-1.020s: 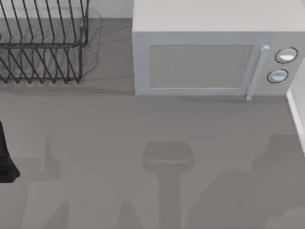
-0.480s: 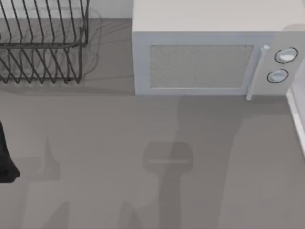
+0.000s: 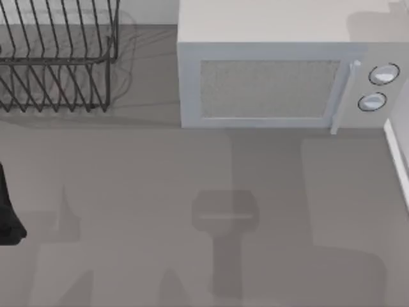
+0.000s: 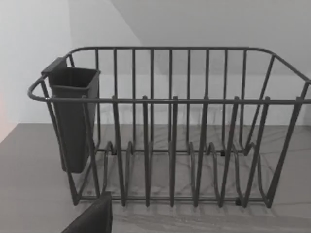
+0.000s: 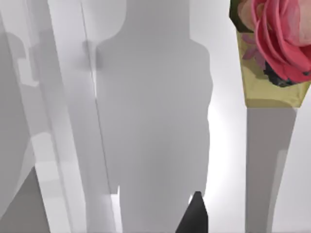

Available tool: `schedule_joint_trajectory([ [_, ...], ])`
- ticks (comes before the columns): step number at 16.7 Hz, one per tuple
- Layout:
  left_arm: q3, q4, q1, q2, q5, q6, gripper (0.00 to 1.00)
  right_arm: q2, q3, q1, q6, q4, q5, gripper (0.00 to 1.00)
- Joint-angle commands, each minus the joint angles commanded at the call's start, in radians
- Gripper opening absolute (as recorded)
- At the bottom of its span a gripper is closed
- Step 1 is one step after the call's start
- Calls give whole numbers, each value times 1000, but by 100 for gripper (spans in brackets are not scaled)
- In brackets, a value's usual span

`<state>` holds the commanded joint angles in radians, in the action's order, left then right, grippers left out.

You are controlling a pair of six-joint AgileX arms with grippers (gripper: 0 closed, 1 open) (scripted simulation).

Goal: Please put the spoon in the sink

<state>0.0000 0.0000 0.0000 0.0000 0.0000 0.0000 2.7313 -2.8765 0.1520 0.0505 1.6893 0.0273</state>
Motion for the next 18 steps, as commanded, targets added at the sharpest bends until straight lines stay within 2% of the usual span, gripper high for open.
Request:
schedule_joint_trajectory([
  [9,0,0,0,0,0,0,100,49,-64,-2,-9,22,0,0],
  [18,0,0,0,0,0,0,100,320,-493,-7,-7,164,6,0],
])
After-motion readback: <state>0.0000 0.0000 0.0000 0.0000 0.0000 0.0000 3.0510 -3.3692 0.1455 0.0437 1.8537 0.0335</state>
